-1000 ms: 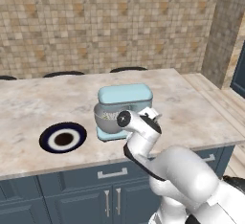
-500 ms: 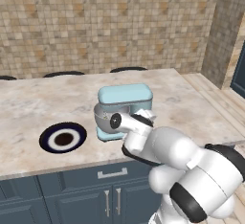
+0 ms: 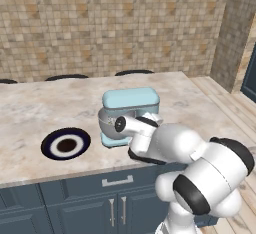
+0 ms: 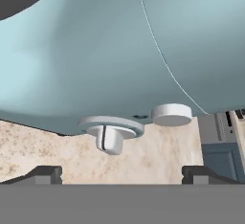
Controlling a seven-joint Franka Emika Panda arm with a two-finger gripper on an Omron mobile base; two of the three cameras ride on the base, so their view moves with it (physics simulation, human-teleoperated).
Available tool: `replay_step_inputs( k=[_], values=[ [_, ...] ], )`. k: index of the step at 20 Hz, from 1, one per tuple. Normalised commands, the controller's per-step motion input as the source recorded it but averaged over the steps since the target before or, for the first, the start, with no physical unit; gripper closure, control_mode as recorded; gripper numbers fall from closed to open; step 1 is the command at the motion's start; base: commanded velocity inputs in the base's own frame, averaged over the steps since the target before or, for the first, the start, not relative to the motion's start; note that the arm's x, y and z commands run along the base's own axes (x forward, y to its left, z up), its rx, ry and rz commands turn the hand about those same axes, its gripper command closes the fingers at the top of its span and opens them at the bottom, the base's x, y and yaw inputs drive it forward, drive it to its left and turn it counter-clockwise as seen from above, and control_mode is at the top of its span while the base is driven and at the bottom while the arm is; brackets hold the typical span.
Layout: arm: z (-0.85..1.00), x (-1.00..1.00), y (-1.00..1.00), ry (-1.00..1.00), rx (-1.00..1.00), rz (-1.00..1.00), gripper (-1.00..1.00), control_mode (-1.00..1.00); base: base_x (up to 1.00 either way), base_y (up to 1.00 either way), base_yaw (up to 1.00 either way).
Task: Add butter and sugar cubes to the stand mixer bowl and then turn on the stand mixer to begin making frosting.
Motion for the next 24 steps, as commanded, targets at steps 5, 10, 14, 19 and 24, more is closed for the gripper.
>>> replay_step_inputs(
  k=[5,10,14,19,24],
  values=[
    [-0.16,0.06,-0.11,0.0,0.0,0.0,-1.0,-1.0,0.0,0.0,0.0],
    [-0.09,0.06,-0.01,-0.01,0.0,0.0,-1.0,-1.0,0.0,0.0,0.0],
    [-0.04,0.1,-0.01,0.0,0.0,0.0,-1.0,-1.0,0.0,0.0,0.0],
    [-0.05,0.19,0.0,0.0,0.0,0.0,-1.0,-1.0,0.0,0.0,0.0],
    [-0.08,0.23,0.0,0.0,0.0,0.0,-1.0,-1.0,0.0,0.0,0.0]
  ],
)
